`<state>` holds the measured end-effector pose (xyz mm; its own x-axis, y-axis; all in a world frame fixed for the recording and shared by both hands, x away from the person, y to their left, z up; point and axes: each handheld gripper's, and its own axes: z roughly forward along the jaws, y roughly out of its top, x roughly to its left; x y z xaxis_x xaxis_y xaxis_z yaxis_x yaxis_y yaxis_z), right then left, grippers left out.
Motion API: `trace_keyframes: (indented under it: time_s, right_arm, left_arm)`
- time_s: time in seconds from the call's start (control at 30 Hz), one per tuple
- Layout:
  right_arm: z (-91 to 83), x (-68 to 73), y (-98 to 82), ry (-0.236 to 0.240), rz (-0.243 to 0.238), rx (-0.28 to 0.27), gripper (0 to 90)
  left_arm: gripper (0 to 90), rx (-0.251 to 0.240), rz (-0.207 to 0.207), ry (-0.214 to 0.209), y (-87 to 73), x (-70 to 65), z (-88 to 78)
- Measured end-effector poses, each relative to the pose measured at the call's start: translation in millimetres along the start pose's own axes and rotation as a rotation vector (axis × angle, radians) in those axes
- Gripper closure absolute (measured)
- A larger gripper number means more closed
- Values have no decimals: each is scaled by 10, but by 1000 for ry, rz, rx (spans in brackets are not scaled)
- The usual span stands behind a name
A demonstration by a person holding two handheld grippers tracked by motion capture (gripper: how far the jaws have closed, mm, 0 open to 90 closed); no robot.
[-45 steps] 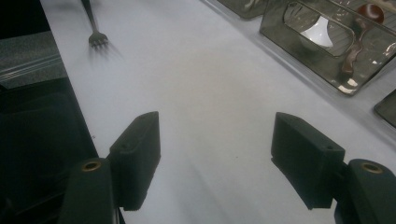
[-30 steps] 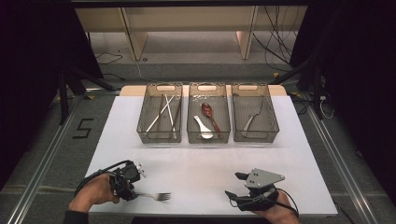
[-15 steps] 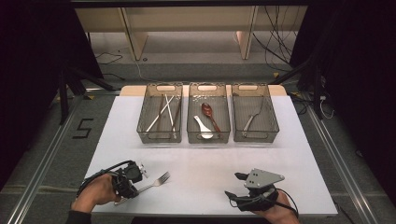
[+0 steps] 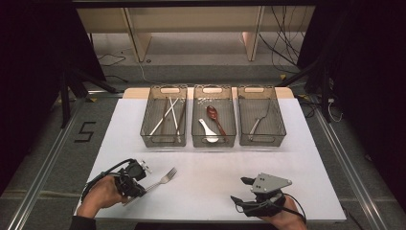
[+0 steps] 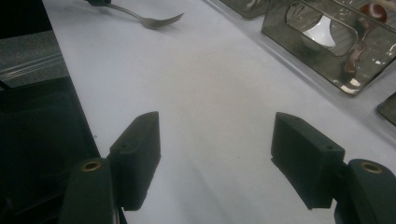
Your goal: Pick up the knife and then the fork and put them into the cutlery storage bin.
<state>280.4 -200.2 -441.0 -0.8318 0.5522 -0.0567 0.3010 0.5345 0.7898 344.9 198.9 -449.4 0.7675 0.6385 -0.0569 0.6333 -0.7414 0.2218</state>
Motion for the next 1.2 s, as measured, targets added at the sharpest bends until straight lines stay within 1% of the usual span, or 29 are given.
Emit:
trace_keyframes:
  time_s: [0.07, 0.1, 0.13, 0.17, 0.3, 0.47, 0.57, 0.6, 0.67, 0.7, 0.77, 0.83, 0.87, 0.9, 0.97, 1.0, 1.07, 1.13, 1.17, 1.2]
  right_arm:
    - [5, 0, -1, 1, 0, 1, 337]
    - [7, 2, -1, 1, 0, 1, 338]
    - [8, 4, -1, 1, -2, 1, 337]
    - [9, 5, 0, 1, -2, 2, 338]
    - [9, 4, 0, 1, -1, 2, 338]
    - [11, 5, -1, 3, -1, 3, 338]
    - [11, 3, -2, 3, 1, 2, 338]
    - [12, 3, -1, 2, 0, 3, 338]
    - [13, 4, 0, 3, 0, 4, 338]
    - [15, 5, 0, 3, 0, 4, 338]
    - [16, 7, 1, 3, 0, 5, 338]
    - [14, 7, 1, 3, 0, 4, 338]
    - [13, 6, 0, 2, 0, 4, 338]
    - [12, 4, -1, 2, 0, 3, 338]
    - [14, 3, -3, 3, 0, 5, 338]
    - [16, 5, -3, 3, -1, 6, 338]
    - [15, 11, -1, 5, -2, 5, 338]
    - [15, 11, 1, 5, -2, 4, 338]
    - [14, 9, 0, 3, -2, 5, 338]
    - [14, 7, -1, 2, -2, 5, 338]
  left_arm:
    - [815, -8, -8, -1, 21, -10, 6]
    - [815, 3, 4, -5, 32, -13, 19]
    - [815, 3, -6, -8, 39, -20, 40]
    - [815, 13, -3, -8, 46, -19, 63]
    - [813, 30, -14, -8, 57, -22, 115]
    - [797, 44, -28, 13, 86, -31, 150]
    - [790, 39, -26, 23, 106, -37, 151]
    - [779, 27, -32, 25, 115, -42, 152]
    - [741, 21, -23, 38, 148, -42, 151]
    - [731, 19, -29, 31, 166, -48, 159]
    - [718, 18, -27, 40, 203, -56, 179]
    - [745, 21, -18, 39, 222, -55, 178]
    - [792, 19, -29, 28, 231, -50, 183]
    - [805, 22, -32, 27, 237, -47, 188]
    - [811, 29, -29, 28, 246, -47, 188]
    - [816, 25, -34, 34, 249, -57, 191]
    - [825, 29, -23, 39, 252, -64, 189]
    - [829, 29, -28, 36, 249, -58, 185]
    - [830, 25, -37, 32, 248, -57, 186]
    - [831, 27, -33, 31, 247, -53, 181]
